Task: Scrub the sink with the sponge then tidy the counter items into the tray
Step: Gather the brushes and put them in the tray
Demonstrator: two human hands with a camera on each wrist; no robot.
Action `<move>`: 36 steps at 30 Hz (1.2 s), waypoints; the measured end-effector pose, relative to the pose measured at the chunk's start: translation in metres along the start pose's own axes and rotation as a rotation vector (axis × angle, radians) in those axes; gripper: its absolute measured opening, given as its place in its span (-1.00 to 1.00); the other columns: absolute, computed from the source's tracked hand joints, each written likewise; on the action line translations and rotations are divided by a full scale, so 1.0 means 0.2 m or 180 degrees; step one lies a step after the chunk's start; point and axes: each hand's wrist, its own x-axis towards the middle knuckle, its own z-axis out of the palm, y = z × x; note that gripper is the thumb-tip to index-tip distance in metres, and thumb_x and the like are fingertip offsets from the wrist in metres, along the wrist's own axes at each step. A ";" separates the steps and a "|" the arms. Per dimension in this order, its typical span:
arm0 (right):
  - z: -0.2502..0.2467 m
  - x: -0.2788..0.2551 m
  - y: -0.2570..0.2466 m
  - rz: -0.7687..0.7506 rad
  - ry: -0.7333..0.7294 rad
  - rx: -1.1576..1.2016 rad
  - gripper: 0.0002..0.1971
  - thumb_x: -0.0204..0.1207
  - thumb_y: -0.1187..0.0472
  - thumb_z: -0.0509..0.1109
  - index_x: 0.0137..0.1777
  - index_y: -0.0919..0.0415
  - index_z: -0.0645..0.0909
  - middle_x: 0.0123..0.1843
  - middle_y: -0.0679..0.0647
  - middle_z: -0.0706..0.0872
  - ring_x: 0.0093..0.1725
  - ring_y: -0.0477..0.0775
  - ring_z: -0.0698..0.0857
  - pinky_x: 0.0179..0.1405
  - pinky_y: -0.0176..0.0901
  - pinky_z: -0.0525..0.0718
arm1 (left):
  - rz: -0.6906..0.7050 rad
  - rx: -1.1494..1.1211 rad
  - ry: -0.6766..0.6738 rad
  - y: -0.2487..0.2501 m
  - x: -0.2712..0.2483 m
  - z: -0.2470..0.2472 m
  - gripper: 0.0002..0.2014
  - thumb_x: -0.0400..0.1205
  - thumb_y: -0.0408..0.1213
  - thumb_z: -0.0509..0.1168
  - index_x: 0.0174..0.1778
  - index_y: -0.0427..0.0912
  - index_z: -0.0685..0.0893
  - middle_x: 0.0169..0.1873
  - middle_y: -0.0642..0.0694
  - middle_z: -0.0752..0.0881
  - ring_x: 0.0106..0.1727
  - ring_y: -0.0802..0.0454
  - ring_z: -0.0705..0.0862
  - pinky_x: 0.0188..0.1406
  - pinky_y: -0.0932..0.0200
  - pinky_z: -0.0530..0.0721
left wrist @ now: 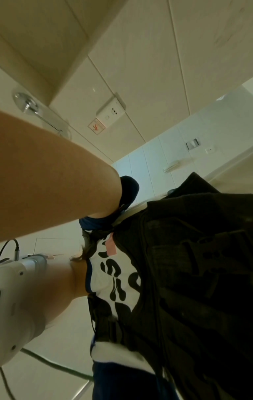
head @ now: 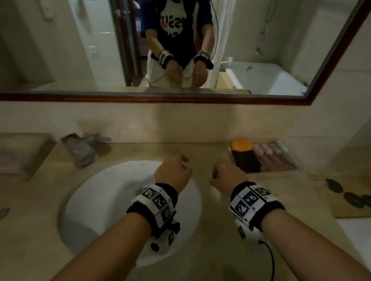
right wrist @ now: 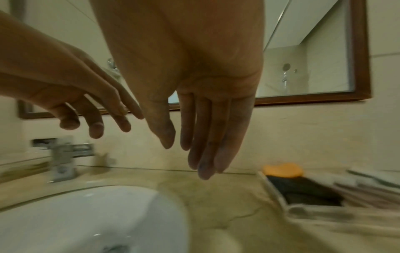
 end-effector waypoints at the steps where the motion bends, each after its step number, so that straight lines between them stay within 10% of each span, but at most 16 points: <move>1: 0.04 -0.03 -0.09 -0.0118 -0.0030 -0.0014 -0.76 0.57 0.12 0.32 0.13 0.24 0.64 0.15 0.19 0.71 0.14 0.19 0.68 0.07 -0.05 0.64 | -0.0067 0.0036 0.0008 -0.07 -0.03 -0.05 -0.68 0.59 -0.19 0.20 0.26 -0.02 0.63 0.07 -0.09 0.79 0.08 -0.09 0.76 0.12 0.04 0.73; 14: 0.32 -0.09 -0.84 -0.0939 -0.0451 -0.0560 -0.68 0.66 0.09 0.18 0.17 0.31 0.61 0.16 0.24 0.70 0.05 0.19 0.64 0.00 -0.07 0.54 | -0.1178 0.0752 0.0340 -1.05 -0.24 -0.65 -0.60 0.65 -0.25 0.14 0.44 -0.13 0.46 0.35 -0.25 0.63 0.33 -0.25 0.63 0.28 -0.02 0.61; 19: 0.44 -0.03 -1.08 -0.0848 -0.0458 -0.0590 -0.75 0.61 0.13 0.25 -0.28 0.20 0.49 -0.18 0.13 0.59 -0.15 0.12 0.54 -0.28 -0.21 0.45 | -0.1574 0.0968 0.0216 -1.46 -0.30 -0.88 -0.52 0.61 -0.19 0.23 0.48 -0.09 0.43 0.39 -0.22 0.58 0.36 -0.23 0.60 0.31 -0.03 0.62; 23: 0.52 0.02 -1.36 -0.0911 -0.0441 -0.0676 -0.79 0.62 0.15 0.25 0.12 0.26 0.59 0.15 0.19 0.68 0.09 0.17 0.64 0.03 -0.07 0.58 | -0.1800 0.1576 -0.0184 -1.80 -0.35 -1.06 -0.44 0.60 -0.04 0.28 0.53 -0.03 0.38 0.42 -0.18 0.46 0.44 -0.19 0.48 0.37 -0.01 0.55; 36: 0.73 0.03 -1.89 -0.1012 -0.0518 -0.0765 -0.72 0.62 0.12 0.22 0.20 0.25 0.61 0.22 0.19 0.70 0.23 0.19 0.66 0.20 -0.04 0.60 | -0.1928 0.1253 -0.0493 -2.28 -0.44 -1.20 -0.70 0.58 -0.03 0.31 -0.06 -0.22 0.72 -0.17 -0.16 0.77 -0.08 -0.13 0.78 -0.20 0.11 0.70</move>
